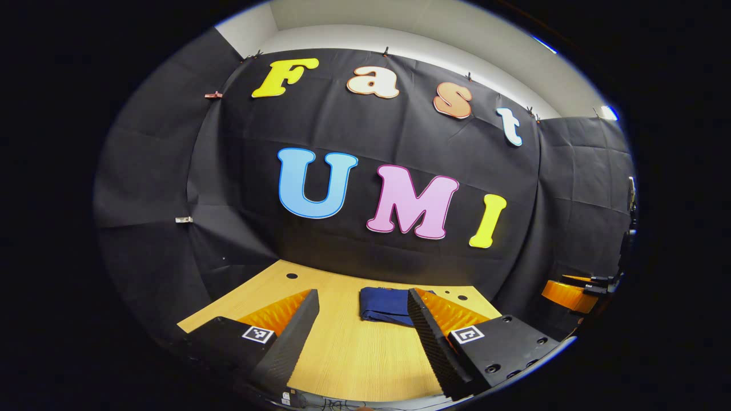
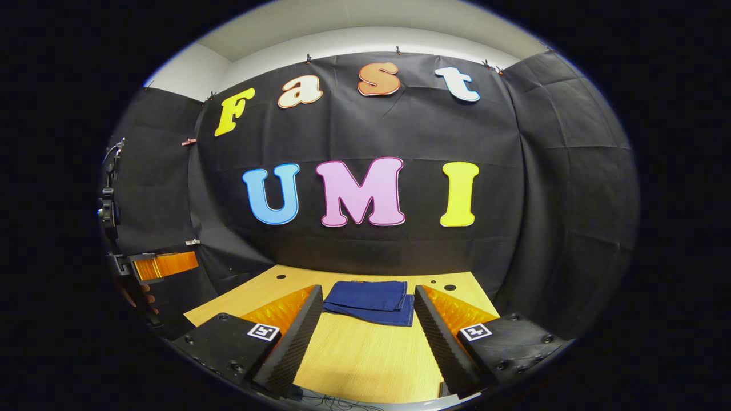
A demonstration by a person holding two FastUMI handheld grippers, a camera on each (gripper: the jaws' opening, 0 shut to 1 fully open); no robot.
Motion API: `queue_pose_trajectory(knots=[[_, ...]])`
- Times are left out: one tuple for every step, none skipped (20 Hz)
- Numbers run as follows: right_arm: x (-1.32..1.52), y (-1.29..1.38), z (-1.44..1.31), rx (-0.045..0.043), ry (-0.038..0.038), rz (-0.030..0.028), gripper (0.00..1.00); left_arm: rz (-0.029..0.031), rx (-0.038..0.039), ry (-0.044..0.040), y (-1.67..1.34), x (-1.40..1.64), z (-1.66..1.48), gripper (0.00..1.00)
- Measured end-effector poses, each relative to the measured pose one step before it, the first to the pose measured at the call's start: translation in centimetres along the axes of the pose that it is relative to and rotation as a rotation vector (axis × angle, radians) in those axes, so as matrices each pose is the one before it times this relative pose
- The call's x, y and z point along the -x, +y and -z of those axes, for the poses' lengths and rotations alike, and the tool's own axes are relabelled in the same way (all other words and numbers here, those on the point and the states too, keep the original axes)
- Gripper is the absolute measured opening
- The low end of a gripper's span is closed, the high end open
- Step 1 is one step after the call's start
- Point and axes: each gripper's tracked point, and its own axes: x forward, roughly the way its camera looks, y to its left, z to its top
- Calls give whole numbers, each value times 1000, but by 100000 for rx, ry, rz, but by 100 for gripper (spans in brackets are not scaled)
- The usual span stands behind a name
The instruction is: Grasp the waist and the cuffs of the jeans and fold them to make the two legs overlap; first hold the waist and fold one-third of the jeans toward the cuffs, then hold the cuffs and fold the remaining one-third in the same direction to finish folding.
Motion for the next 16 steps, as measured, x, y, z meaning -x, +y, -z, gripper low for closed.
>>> queue_pose_trajectory(knots=[[-133, 151, 148, 89, 321, -162, 98, 317, -703, 10, -42, -109, 46, 96], [-106, 165, 55, -18, 275, -231, 98, 236, -1127, -192, -104, -138, -38, 96], [-126, 155, 58, 134, 161, -333, 98, 100, -1059, -384, 21, -143, -86, 96], [-163, 132, 24, 340, 263, -122, 98, 235, -1000, -192, -110, -73, -11, 96], [-212, 168, 167, 484, 299, -259, 98, 519, -623, -4, -83, -133, -60, 96], [-152, 61, -14, 463, 118, -204, 98, 308, -558, 9, -123, -165, 67, 96], [-119, 147, -23, 346, 113, -177, 98, -24, -527, 13, 66, -111, -42, 96], [37, 122, 114, 149, 270, -221, 98, -13, -520, 22, -7, -137, 142, 96], [-124, 145, 98, 70, 334, -235, 98, 28, -394, -45, 11, -82, 51, 96], [-112, 39, 141, 77, 210, -107, 98, 9, -233, 2, 48, -22, 106, 96], [-106, 65, 228, 219, 658, -24, 98, -130, -54, 120, 57, -139, 136, 96], [-94, -77, 281, 159, 716, 270, 98, 44, 55, 192, 7, 56, 208, 96], [-61, 30, 132, -7, 431, 104, 98, -177, -55, 212, 106, 18, 141, 96], [-105, 56, 7, -241, 99, 63, 99, -306, -142, 29, 95, -30, 34, 96], [-36, 72, -26, -279, -73, 123, 99, -104, -123, 45, 127, 41, 129, 96], [-49, 30, 51, -85, -127, 197, 98, -212, -164, 141, 82, 62, 123, 96]])
